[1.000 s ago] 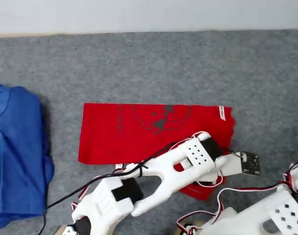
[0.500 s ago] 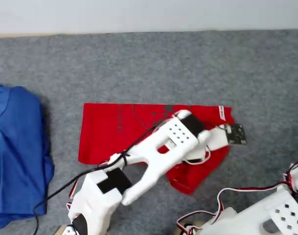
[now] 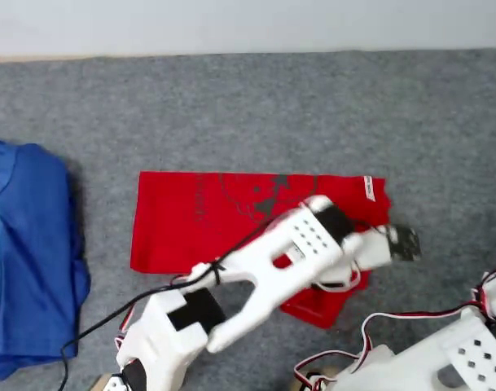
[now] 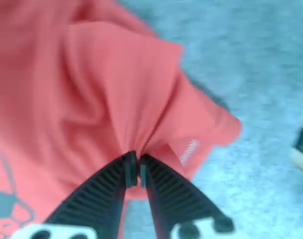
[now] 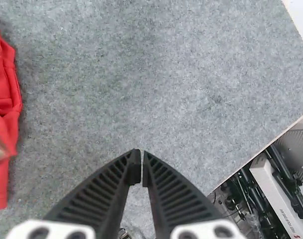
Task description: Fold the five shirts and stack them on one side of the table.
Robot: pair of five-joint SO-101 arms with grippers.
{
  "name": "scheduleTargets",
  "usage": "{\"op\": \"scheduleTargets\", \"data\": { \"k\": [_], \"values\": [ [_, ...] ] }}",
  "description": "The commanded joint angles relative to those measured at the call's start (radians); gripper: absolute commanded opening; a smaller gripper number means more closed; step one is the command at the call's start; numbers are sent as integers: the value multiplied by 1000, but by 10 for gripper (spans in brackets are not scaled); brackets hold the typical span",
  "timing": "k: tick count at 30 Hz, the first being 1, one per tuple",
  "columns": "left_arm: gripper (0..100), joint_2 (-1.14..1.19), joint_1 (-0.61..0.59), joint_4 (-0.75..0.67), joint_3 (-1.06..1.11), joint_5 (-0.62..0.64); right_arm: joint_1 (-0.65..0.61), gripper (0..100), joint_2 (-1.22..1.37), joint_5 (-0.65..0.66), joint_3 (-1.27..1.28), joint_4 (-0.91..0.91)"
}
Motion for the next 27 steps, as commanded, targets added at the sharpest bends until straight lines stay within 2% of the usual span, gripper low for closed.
{"op": "scheduleTargets", "data": {
  "k": [1, 5, 12, 18, 27],
  "values": [
    [3, -69, 72, 31, -35, 2, 10, 9, -15, 9, -5, 42],
    [17, -69, 97, 31, -33, 57, 10, 9, -15, 9, -5, 42],
    [133, -66, 80, 21, -35, 58, 10, 9, -15, 9, -5, 42],
    [137, -58, 78, -21, -28, 55, 10, 9, -15, 9, -5, 42],
    [137, 48, 6, -101, -35, 54, 8, 9, -10, 9, -3, 42]
  ]
}}
